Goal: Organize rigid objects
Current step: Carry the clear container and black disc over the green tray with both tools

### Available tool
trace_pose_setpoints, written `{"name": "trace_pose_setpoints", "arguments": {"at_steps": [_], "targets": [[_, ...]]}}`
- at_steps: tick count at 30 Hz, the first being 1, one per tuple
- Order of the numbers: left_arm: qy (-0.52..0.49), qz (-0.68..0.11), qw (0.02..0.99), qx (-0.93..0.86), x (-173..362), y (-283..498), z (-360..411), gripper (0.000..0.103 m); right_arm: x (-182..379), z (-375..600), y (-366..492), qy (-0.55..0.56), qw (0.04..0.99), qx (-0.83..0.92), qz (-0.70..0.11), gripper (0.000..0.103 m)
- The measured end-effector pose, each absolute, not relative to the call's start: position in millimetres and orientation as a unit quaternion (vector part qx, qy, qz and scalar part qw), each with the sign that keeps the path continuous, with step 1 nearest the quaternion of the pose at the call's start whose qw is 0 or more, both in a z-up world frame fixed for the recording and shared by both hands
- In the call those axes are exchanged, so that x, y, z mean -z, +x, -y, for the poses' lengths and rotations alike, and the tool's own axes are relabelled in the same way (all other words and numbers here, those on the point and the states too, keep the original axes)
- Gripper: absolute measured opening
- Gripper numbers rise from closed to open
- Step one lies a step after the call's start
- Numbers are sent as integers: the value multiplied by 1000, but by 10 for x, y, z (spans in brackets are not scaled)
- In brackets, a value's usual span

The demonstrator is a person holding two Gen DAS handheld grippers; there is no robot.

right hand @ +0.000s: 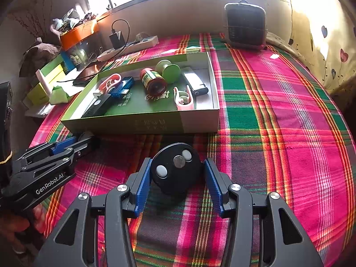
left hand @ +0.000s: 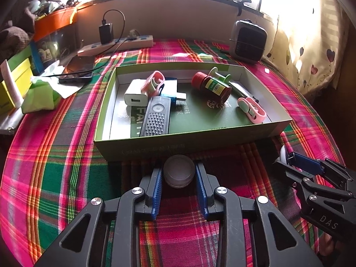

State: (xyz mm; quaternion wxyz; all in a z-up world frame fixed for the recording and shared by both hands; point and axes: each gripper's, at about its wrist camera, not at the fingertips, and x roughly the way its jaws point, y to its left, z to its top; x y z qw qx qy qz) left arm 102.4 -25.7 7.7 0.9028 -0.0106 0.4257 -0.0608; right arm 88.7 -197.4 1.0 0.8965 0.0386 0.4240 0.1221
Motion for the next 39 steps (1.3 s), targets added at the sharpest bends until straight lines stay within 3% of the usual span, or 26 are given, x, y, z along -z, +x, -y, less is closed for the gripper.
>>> {"name": "trace_pose_setpoints", "arguments": {"at_steps": [39], "targets": [[-20, -391, 915, 96, -418, 851, 298, 27, -211, 1943, 800, 29, 909, -129, -395, 48]]}}
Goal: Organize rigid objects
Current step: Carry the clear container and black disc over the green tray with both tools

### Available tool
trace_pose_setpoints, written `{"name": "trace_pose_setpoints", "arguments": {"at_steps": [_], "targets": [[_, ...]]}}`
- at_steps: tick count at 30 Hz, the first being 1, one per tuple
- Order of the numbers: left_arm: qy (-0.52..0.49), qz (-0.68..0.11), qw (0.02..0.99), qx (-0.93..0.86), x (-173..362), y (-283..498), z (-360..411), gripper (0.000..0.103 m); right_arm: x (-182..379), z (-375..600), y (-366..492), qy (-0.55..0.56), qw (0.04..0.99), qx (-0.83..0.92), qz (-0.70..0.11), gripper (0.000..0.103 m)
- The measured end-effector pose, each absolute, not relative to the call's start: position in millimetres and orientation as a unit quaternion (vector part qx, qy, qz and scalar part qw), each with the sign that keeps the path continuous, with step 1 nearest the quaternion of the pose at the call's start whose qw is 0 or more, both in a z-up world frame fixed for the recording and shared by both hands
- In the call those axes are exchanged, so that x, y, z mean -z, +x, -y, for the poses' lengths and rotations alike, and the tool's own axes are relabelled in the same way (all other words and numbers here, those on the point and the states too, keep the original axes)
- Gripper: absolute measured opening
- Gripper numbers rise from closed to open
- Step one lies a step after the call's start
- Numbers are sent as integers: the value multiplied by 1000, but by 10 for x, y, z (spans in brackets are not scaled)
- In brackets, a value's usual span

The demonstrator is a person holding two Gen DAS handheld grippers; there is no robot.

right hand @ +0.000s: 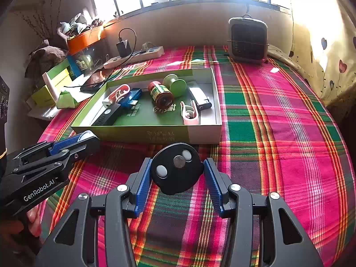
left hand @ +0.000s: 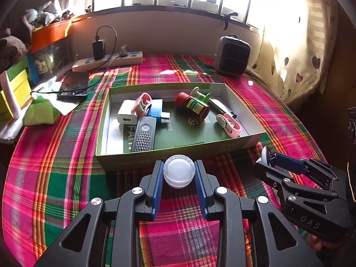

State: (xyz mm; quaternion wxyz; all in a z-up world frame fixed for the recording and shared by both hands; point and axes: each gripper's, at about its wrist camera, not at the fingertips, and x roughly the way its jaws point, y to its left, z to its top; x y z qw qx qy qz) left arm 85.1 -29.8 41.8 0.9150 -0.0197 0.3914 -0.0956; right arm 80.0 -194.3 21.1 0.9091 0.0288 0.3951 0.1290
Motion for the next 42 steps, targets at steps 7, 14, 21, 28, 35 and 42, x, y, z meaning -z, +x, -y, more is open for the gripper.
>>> {"name": "trace_pose_setpoints", "arguments": {"at_steps": [7, 14, 21, 28, 35, 42], "targets": [[-19, -383, 918, 104, -494, 866, 312, 27, -296, 1953, 803, 27, 914, -129, -384, 48], [-15, -377, 920, 110, -546, 918, 346, 27, -360, 1956, 847, 24, 917, -127, -377, 48], [-19, -378, 918, 117, -556, 1016, 348, 27, -427, 1970, 931, 20, 920, -124, -370, 48], [-25, -379, 917, 124, -558, 1160, 358, 27, -487, 1975, 1089, 15, 922, -124, -366, 48], [-29, -386, 913, 127, -490, 1337, 375, 27, -486, 1971, 1323, 11, 921, -123, -368, 48], [-31, -391, 911, 126, -417, 1470, 396, 27, -422, 1960, 1554, 14, 920, -125, -370, 48]]}}
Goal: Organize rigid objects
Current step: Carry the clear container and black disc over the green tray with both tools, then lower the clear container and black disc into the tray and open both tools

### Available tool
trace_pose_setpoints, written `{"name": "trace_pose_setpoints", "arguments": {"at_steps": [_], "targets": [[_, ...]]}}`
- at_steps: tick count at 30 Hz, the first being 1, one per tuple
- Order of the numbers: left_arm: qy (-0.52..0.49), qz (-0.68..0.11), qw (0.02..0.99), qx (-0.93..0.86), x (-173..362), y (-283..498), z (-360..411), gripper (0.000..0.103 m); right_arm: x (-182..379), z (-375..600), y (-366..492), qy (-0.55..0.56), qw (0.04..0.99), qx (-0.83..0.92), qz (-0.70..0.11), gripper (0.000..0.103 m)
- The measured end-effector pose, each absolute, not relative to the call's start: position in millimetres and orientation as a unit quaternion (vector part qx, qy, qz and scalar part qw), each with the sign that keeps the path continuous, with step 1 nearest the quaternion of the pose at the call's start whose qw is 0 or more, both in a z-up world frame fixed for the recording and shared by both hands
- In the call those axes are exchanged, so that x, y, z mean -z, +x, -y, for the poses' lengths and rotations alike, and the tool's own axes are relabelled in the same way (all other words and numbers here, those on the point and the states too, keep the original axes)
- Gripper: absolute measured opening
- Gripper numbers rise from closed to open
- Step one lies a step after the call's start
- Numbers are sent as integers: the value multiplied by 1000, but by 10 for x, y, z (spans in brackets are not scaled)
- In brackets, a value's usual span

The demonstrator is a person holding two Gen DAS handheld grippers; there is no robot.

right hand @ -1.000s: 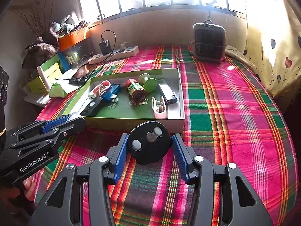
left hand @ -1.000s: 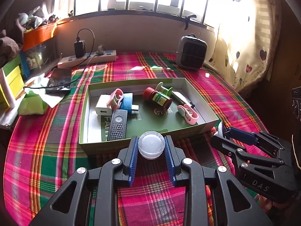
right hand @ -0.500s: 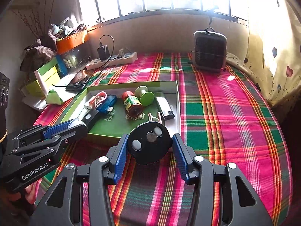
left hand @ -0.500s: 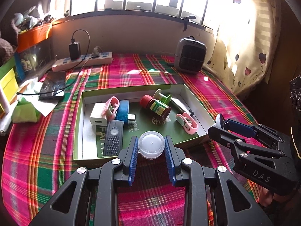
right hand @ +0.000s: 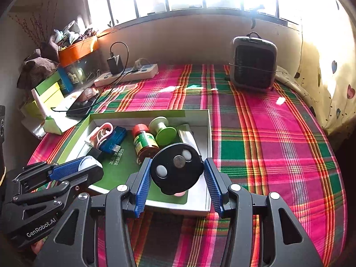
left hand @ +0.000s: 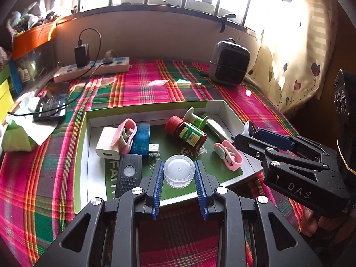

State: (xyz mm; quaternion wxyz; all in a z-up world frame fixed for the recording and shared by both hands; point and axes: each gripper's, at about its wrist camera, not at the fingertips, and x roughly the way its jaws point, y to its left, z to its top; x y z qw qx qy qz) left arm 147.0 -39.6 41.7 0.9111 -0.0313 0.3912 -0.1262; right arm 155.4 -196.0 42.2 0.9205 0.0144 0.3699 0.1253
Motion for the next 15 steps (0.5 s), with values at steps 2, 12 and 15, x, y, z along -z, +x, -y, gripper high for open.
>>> {"name": "trace_pose_setpoints", "arguments": {"at_steps": [2, 12, 15], "targets": [[-34, -394, 910, 125, -393, 1512, 393, 27, -414, 1950, 1603, 15, 921, -127, -369, 48], [-33, -400, 908, 122, -337, 1658, 409, 27, -319, 1914, 1856, 10, 916, -127, -380, 48], [-31, -402, 907, 123, -318, 1694, 430, 27, -300, 1900, 1905, 7, 916, -126, -381, 48]]}}
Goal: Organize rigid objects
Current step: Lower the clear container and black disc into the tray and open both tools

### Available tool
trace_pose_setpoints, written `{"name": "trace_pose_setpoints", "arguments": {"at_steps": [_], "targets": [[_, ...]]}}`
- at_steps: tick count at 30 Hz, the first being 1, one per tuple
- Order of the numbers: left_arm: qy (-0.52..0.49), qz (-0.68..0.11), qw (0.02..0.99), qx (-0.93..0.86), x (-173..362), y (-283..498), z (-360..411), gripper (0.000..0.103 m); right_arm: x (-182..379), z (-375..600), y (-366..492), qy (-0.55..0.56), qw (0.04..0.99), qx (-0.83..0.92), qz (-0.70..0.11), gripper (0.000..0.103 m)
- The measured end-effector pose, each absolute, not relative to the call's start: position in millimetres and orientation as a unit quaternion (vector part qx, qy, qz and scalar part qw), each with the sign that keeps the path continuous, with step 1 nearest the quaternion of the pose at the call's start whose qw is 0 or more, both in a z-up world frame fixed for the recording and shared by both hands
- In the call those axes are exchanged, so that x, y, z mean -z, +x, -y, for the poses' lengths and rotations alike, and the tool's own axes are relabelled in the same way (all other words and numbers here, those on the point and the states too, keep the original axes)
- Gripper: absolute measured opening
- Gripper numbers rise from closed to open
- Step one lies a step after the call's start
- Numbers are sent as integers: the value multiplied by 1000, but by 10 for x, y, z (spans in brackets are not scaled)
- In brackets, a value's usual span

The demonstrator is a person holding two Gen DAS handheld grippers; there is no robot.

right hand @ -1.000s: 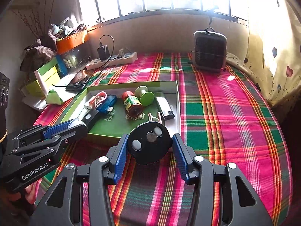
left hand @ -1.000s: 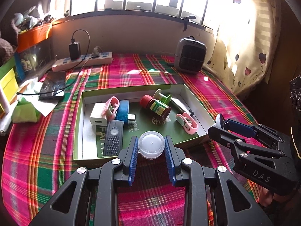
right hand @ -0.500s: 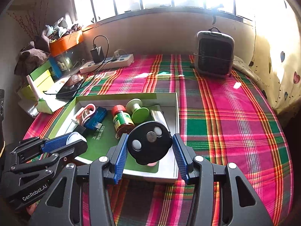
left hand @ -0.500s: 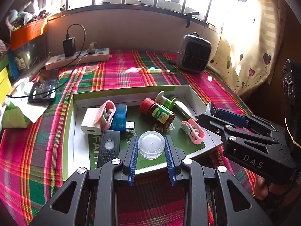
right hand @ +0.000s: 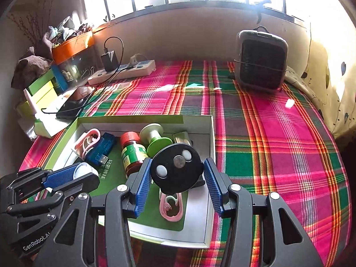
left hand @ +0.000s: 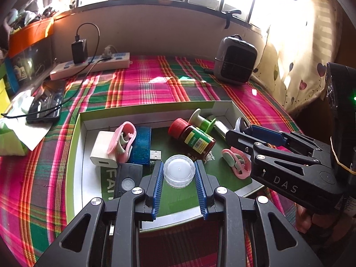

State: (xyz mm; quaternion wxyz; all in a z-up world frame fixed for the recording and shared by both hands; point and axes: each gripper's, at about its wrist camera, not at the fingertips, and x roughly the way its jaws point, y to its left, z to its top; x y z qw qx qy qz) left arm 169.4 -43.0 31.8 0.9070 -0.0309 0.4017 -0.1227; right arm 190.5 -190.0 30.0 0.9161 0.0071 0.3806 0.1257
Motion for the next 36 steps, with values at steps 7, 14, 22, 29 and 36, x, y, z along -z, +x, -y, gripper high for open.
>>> {"name": "trace_pose_setpoints", "arguments": {"at_steps": [7, 14, 22, 29, 36], "targets": [[-26, -410, 904, 123, -235, 1772, 466, 27, -254, 1856, 1984, -8, 916, -123, -381, 48], [-25, -416, 901, 121, -188, 1805, 458, 27, -238, 1806, 2033, -13, 917, -136, -376, 48], [-25, -423, 898, 119, -147, 1834, 456, 27, -193, 1789, 2083, -8, 914, -146, -378, 48], [-26, -425, 897, 122, -137, 1839, 468, 27, -178, 1766, 2089, -14, 915, -146, -375, 48], [-27, -425, 897, 122, -135, 1840, 470, 27, -179, 1764, 2090, -14, 915, -146, -375, 48]]}}
